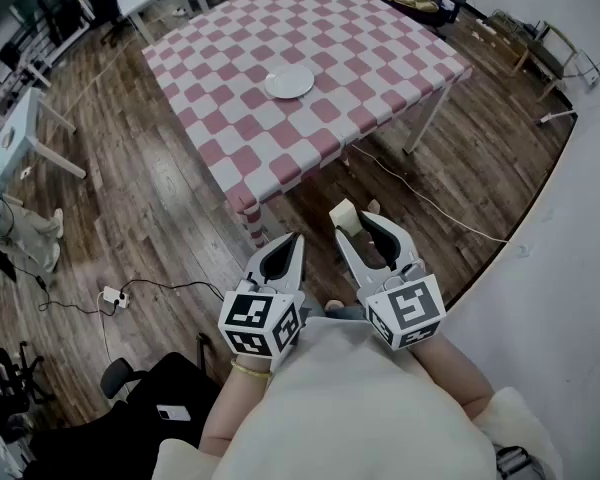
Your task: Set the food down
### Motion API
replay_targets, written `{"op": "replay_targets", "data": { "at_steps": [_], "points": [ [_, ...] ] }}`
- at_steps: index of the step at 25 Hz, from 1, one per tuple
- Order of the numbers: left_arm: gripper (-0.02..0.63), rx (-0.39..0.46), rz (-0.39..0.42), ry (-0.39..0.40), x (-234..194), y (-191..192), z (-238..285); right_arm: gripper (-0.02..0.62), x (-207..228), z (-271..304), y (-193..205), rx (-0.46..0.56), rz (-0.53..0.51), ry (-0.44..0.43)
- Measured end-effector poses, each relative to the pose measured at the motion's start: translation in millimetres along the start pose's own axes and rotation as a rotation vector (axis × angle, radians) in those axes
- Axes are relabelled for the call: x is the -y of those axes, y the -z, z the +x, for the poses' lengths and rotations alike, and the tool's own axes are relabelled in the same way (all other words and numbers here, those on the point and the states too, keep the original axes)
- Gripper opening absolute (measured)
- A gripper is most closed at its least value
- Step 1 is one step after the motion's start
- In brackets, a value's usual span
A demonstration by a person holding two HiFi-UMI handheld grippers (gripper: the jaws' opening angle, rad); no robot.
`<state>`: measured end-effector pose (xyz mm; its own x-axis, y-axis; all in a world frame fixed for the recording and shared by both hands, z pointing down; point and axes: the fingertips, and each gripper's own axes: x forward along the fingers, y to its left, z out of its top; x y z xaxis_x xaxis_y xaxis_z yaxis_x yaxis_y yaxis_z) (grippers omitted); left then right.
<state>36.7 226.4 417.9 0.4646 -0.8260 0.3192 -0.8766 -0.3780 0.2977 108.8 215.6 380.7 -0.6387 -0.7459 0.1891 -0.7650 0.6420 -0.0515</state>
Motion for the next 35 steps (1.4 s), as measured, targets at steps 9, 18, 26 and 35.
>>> {"op": "replay_targets", "data": {
  "at_steps": [9, 18, 26, 35],
  "points": [
    [0.003, 0.002, 0.0, -0.005, -3.3, -1.3, 2.6, 0.149, 3.2, 2.6, -0.9, 0.003, -0.004, 0.004],
    [0.003, 0.01, -0.005, -0.015, -0.4, -6.2, 7.3, 0.149, 9.8, 1.8, -5.4, 0.01, -0.013, 0.003],
    [0.003, 0.009, -0.02, -0.029, -4.7, -7.1, 13.2, 0.149, 15.5, 10.6, -7.4, 0.012, -0.004, -0.005],
    [0.003, 0.008, -0.036, -0.017, -24.7, -19.0, 42.3, 0.149, 37.0, 40.0, -9.1, -0.006, -0.005, 0.014]
  ]
}}
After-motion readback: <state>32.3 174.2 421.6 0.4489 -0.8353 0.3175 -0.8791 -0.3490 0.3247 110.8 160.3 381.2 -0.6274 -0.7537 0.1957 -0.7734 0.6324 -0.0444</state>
